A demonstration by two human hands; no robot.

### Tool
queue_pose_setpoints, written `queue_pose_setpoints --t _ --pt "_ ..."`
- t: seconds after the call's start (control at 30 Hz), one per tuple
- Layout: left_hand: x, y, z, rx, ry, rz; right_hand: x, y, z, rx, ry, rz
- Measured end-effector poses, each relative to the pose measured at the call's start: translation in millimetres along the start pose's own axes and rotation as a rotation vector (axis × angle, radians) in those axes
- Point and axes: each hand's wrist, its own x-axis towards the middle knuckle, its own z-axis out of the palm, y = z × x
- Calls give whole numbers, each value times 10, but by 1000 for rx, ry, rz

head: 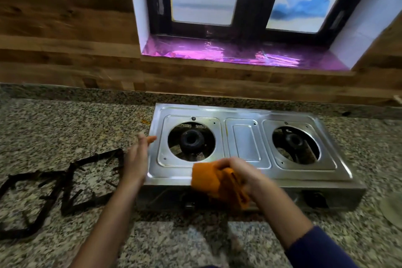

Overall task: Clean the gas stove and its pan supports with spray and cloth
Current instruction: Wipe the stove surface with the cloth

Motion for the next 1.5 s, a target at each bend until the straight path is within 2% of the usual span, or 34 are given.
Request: queue_pose_setpoints --t 0.1,0.17,0.27,0.4,0.47,0.57,0.77,0.9,1.0,1.07,1.2,1.3,1.4,1.5 --pt "-49 -16 365 223 -3 193 -69 -337 -456 95 102 -71" --pt "-86 -68 609 386 -25 276 58 -573 -691 56 202 -177" --pt "-183 -107 867 578 -17 274 440 -917 -954 -19 380 -388" --pt "-320 -167 990 700 27 236 874 -1243 -1078 -404 596 -592" --pt "-349 -200 1017 727 58 187 1016 -1330 -1022 -591 635 -641" --pt "-383 -218 1045 765 78 154 1212 -1348 -835 -766 562 -680" --pt "-375 -210 1097 767 109 134 1135 -992 -590 -1101 269 -757" --pt "-388 -225 1104 767 135 141 647 -533 -728 -1161 -23 -598" --pt "-417 -210 1124 761 152 150 384 -380 -855 -1180 -247 -413" --pt "-419 -209 1130 774 155 153 364 -436 -931 -1122 -310 -353" --pt "-417 -228 1143 795 167 152 608 -848 -1035 -724 -226 -404" --pt "-422 -255 1142 831 166 161 1048 -1281 -1002 -497 -80 -612" --pt "-417 -272 1143 853 168 159 1403 -1574 -877 -555 61 -823" --pt "-408 -283 1143 847 172 171 1552 -1612 -773 -779 105 -891"
